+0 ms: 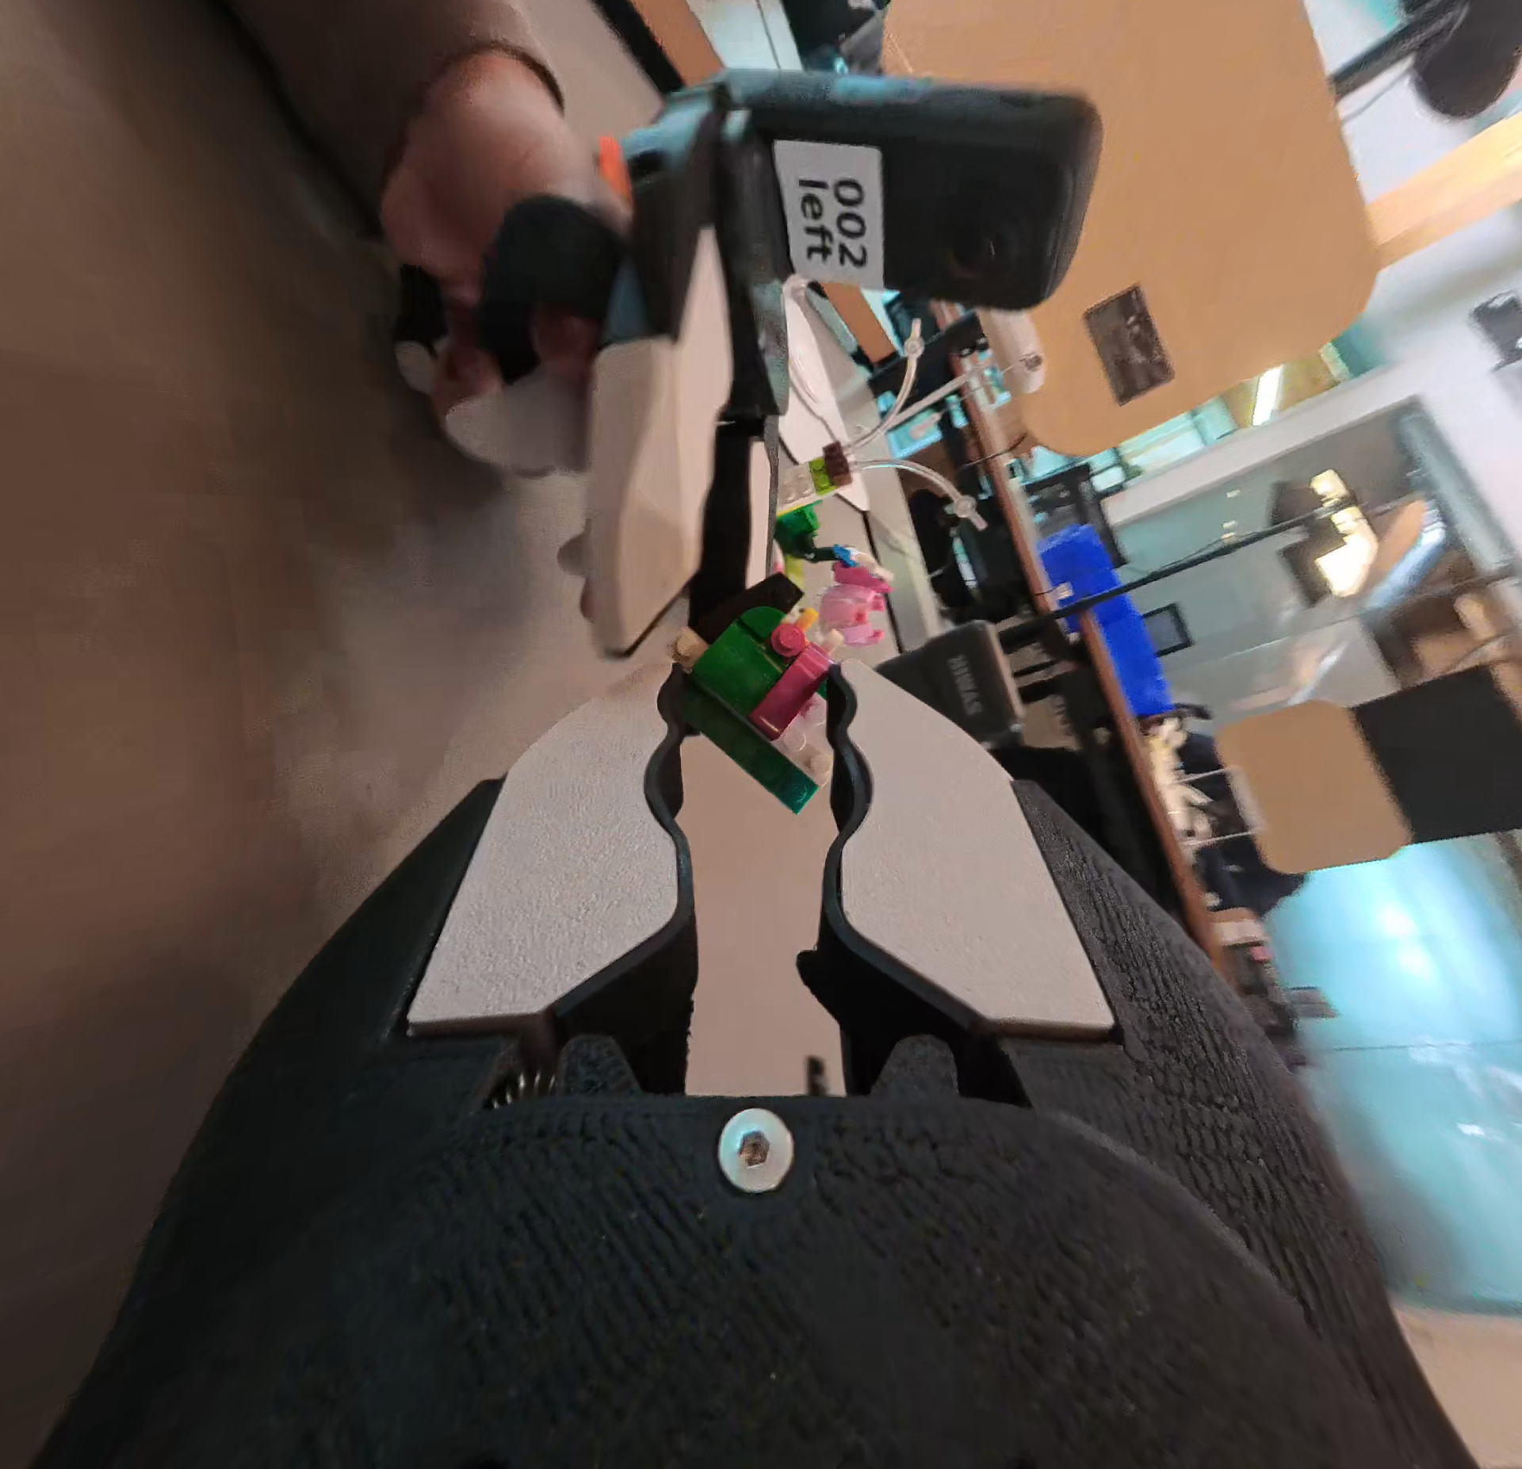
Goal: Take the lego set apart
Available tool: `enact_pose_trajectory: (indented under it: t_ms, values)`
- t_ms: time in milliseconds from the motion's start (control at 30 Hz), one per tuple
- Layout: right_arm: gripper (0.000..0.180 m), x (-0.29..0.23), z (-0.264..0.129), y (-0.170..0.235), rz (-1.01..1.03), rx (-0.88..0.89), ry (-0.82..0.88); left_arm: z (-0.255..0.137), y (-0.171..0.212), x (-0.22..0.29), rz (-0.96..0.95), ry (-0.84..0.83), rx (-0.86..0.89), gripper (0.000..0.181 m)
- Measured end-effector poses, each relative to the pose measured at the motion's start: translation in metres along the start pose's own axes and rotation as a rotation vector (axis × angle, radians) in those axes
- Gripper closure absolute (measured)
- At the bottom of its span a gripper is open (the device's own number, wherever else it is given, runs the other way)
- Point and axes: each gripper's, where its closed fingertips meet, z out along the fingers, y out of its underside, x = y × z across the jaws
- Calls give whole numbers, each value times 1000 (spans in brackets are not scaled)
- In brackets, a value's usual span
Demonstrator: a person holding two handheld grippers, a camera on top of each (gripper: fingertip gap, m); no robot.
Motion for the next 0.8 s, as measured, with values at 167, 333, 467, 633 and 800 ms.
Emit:
enact_pose_trajectory:
  t_ms: [167, 333, 467, 633, 800]
  values:
    - [148, -10, 3, -3, -210, -34, 42, -8, -12, -9, -78, 3, 86, 147]
    - [145, -21, 3, -7, -122, 31, -30, -7, 6, -11, 111, -86, -57, 168]
    - [137, -5, -5, -15, 370, 162, -142, -14, 14, -18, 251, -156, -124, 168]
    - [161, -18, 0, 0, 494, 57, -268, -6, 28, -14, 399, -149, -232, 168]
    - [174, -37, 0, -1, 595, 32, -421, -6, 40, -14, 533, -168, -307, 168]
